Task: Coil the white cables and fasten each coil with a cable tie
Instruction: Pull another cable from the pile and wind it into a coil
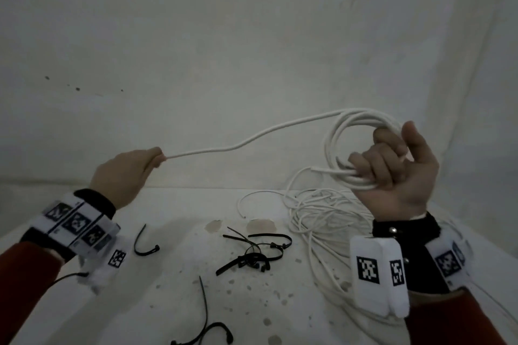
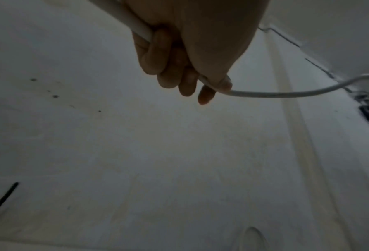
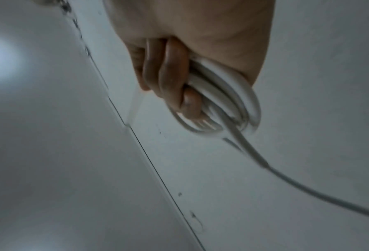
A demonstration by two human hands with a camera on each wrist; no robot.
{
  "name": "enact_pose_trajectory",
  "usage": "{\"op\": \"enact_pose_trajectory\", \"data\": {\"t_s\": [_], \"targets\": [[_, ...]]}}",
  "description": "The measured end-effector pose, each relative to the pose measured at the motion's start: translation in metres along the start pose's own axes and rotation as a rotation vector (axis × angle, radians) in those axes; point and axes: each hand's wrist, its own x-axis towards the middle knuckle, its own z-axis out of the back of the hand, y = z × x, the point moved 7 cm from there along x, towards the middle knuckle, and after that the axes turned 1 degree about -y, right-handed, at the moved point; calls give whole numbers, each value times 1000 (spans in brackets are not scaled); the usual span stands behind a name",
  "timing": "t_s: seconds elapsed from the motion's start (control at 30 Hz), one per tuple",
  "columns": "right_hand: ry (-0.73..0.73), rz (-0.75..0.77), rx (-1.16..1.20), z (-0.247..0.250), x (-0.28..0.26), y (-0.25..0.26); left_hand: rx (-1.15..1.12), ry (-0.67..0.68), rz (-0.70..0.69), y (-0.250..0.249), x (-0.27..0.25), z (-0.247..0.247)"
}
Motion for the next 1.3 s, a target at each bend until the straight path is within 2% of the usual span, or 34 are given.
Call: {"op": "enact_pose_trajectory", "data": {"t_s": [0.07,0.17,0.3,0.47,0.57,0.63,0.7,0.77,0.87,0.93,1.07,1.2,1.3], "targets": [[-91,172,46,6,4,16,95,69,-72,-21,-9,-15],[-303,446,18,17,8,38,162,29,-308,-63,-29,-22],[-393,597,-48,23,17,55,142,0,-473,-100,-50,-15],[-525,712,-419,35,27,61,123,4,-597,-132,-68,3],[-603,767,-899,37,30,49,93,22,-636,-145,-72,11],[-608,689,-1224,37,32,31,57,-4,-664,-152,-70,21],[-528,530,-1448,41,35,11,21,-34,-670,-154,-66,34],[-399,290,-1667,49,36,-11,20,-75,-653,-153,-59,48],[-147,-187,-1924,63,29,-47,39,-159,-617,-146,-47,67],[-39,-348,-1862,61,19,-64,42,-221,-604,-139,-39,77],[28,-391,-1642,38,7,-84,32,-248,-526,-126,-22,83],[83,-500,-1478,20,0,-103,-21,-242,-472,-122,-6,74],[-43,-514,-1281,16,-2,-103,-125,-199,-446,-123,5,63]]}}
